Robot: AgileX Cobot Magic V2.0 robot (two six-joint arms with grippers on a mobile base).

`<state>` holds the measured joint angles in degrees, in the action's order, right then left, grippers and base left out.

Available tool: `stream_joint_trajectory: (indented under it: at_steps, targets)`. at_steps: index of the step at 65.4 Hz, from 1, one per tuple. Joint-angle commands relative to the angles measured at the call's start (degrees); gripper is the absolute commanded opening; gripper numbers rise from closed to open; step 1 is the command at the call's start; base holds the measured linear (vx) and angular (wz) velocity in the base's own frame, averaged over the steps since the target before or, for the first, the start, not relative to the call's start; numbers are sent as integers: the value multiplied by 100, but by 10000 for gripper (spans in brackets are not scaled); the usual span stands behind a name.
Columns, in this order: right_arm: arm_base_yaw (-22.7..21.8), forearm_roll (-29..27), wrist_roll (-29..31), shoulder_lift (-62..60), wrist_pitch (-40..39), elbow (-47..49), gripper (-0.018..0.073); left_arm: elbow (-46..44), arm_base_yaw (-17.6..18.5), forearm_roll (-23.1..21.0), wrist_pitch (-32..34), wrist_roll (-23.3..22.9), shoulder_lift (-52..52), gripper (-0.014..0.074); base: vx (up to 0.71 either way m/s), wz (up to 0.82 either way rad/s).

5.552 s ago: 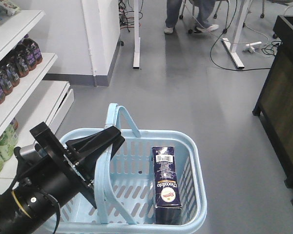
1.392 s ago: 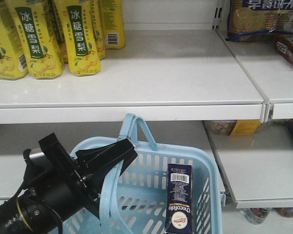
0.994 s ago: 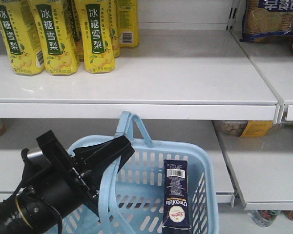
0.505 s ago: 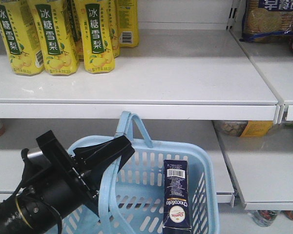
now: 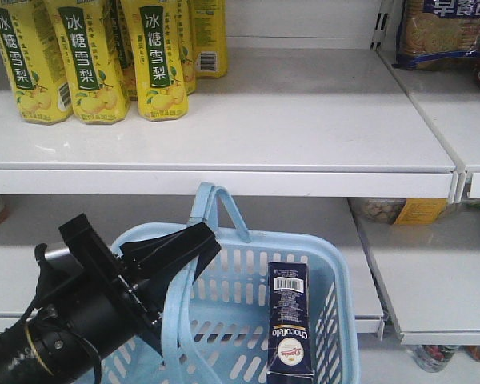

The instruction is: Left arm holds basket, right arm returns cookies

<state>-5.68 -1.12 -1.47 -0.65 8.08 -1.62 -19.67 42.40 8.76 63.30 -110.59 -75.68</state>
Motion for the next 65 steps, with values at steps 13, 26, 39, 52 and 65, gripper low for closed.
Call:
stream_joint_trajectory:
  at_steps: [13,26,39,52,65]
  targets:
    - [-36,39,29,-69,-451,-98,-6,-163,-70,-531,893,40,170,0,0,0]
    - [-36,34,29,-69,-451,-98,-6,-163,-70,-531,893,40,170,0,0,0]
    - [-36,-38,29,-69,-493,-105,-6,-163,-70,-531,893,40,170,0,0,0]
    - [-36,-550,29,-69,-992,-93,-6,-163,-70,-531,893,40,170,0,0,0]
    - [-36,-526,29,-69,-1158,249,-6,-163,-70,-531,893,40,170,0,0,0]
